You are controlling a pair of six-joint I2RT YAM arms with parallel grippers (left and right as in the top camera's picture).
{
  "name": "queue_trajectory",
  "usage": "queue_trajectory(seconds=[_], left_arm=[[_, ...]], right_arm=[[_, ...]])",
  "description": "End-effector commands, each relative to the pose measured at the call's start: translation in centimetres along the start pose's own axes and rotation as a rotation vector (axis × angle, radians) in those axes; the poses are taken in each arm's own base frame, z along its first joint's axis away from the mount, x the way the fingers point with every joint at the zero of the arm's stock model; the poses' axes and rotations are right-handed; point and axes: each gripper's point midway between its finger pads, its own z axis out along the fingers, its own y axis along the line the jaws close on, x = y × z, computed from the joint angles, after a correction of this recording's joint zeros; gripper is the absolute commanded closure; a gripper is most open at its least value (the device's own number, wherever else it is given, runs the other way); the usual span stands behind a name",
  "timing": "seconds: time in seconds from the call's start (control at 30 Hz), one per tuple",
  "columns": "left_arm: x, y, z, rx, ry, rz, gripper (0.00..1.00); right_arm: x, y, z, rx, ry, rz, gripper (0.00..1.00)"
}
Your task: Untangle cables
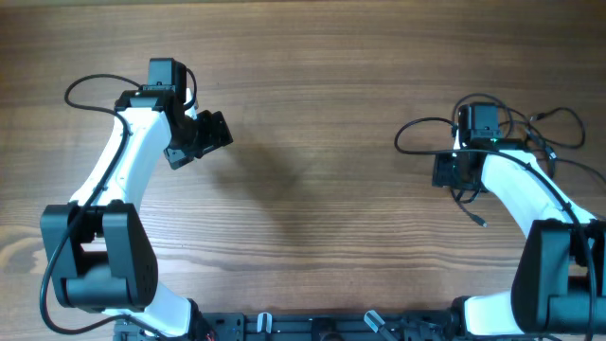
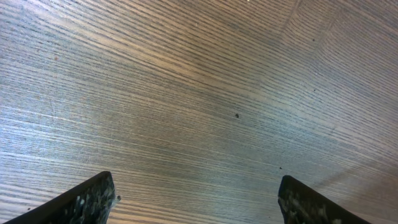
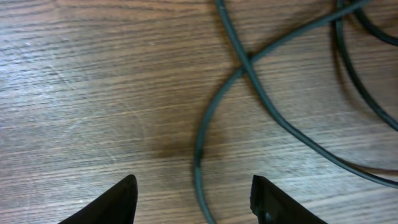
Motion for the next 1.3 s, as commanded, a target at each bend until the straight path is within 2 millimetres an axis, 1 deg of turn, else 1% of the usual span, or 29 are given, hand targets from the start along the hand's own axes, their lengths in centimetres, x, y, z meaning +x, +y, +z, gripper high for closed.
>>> queue_trajectory(seconds=[0.0,0.1,0.13,0.17,0.2,0.23,0.27,0.37,0.43,0.47,0.53,0.57,0.63,0.67,0.7,0.77,0.8,0.83,0.87,0.9,0.93,0.97,1.0,1.03,1.1,1.17,1.2,1.23,1.27], left_arm=[[0.1,-0.2,0.0,0.010,0.006,-0.009,0.14],[0.1,-0.2,0.0,0.010,0.006,-0.009,0.14],[0.1,-0.2,0.0,0.010,0.006,-0.009,0.14],[0.1,-0.2,0.0,0.010,0.006,-0.009,0.14],[0.1,-0.2,0.0,0.010,0.006,-0.009,0.14],[0.1,-0.2,0.0,0.010,0.006,-0.009,0.14],[0.1,-0.2,0.0,0.010,0.006,-0.009,0.14],[0.1,-0.2,0.0,0.009,0.007,-0.009,0.14],[0.3,-0.1,0.0,0.007,0.013,-0.010,0.14],[0.3,-0.1,0.0,0.006,0.014,-0.010,0.14],[0.4,0.0,0.0,0.005,0.017,-0.011,0.14],[0.4,0.0,0.0,0.004,0.020,-0.011,0.14],[0.6,0.0,0.0,0.002,0.024,-0.013,0.14],[0.6,0.1,0.0,0.001,0.027,-0.013,0.14],[0.6,0.1,0.0,0.000,0.028,-0.013,0.14],[0.7,0.1,0.0,-0.001,0.031,-0.014,0.14],[0.8,0.1,0.0,-0.003,0.035,-0.014,0.14],[0.9,0.2,0.0,-0.004,0.037,-0.015,0.14],[0.9,0.2,0.0,-0.004,0.037,-0.015,0.14],[0.9,0.2,0.0,-0.004,0.037,-0.015,0.14],[0.9,0.2,0.0,-0.004,0.037,-0.015,0.14],[0.9,0.2,0.0,-0.004,0.037,-0.015,0.14],[0.9,0.2,0.0,-0.004,0.037,-0.015,0.14],[0.9,0.2,0.0,-0.004,0.037,-0.015,0.14],[0.9,0.2,0.0,-0.003,0.036,-0.015,0.13],[0.8,0.1,0.0,-0.002,0.034,-0.014,0.13],[0.8,0.1,0.0,-0.002,0.033,-0.014,0.13],[0.8,0.1,0.0,-0.002,0.033,-0.014,0.13],[0.8,0.1,0.0,-0.002,0.034,-0.014,0.13]], right_arm=[[1.6,1.0,1.7,-0.043,0.076,-0.008,0.44],[2.3,1.2,2.6,-0.050,0.114,-0.012,0.45],[2.4,1.2,2.8,-0.049,0.120,-0.012,0.48],[2.5,1.2,2.8,-0.048,0.121,-0.012,0.62],[2.4,1.2,2.8,-0.048,0.121,-0.012,0.73],[2.4,1.2,2.8,-0.047,0.121,0.007,0.87],[2.4,1.2,2.8,-0.046,0.121,0.024,0.96],[1.9,1.2,2.5,-0.043,0.113,0.089,0.96],[0.2,0.9,1.3,-0.031,0.090,0.092,0.96],[-1.0,0.2,0.3,-0.009,0.075,0.102,0.96],[-4.3,-2.6,-2.8,0.057,0.021,0.152,0.96],[-6.2,-4.6,-4.8,0.101,-0.012,0.190,0.96],[-8.7,-7.8,-7.8,0.149,-0.072,0.256,0.96],[-10.3,-10.0,-9.8,0.176,-0.124,0.309,0.96],[-12.0,-13.1,-12.0,0.216,-0.194,0.376,0.96],[-13.0,-16.2,-14.0,0.268,-0.251,0.443,0.96],[-13.0,-18.5,-15.1,0.313,-0.274,0.495,0.96],[-12.6,-20.1,-15.4,0.337,-0.281,0.550,0.96],[-12.3,-20.4,-15.1,0.318,-0.271,0.567,0.96],[-12.3,-19.8,-14.7,0.262,-0.262,0.562,0.95],[-12.5,-18.0,-14.3,0.149,-0.247,0.533,0.88],[-12.3,-15.3,-13.9,0.013,-0.210,0.474,0.84],[-11.5,-12.9,-13.7,-0.104,-0.155,0.461,0.80],[-10.3,-11.0,-13.5,-0.174,-0.089,0.451,0.77],[-7.5,-9.0,-12.5,-0.196,0.039,0.432,0.72],[-5.8,-7.5,-11.2,-0.203,0.105,0.381,0.64],[-5.1,-7.0,-10.1,-0.201,0.125,0.358,0.55],[-4.8,-6.5,-8.8,-0.203,0.122,0.340,0.52],[-4.6,-6.3,-7.0,-0.201,0.109,0.336,0.50]])
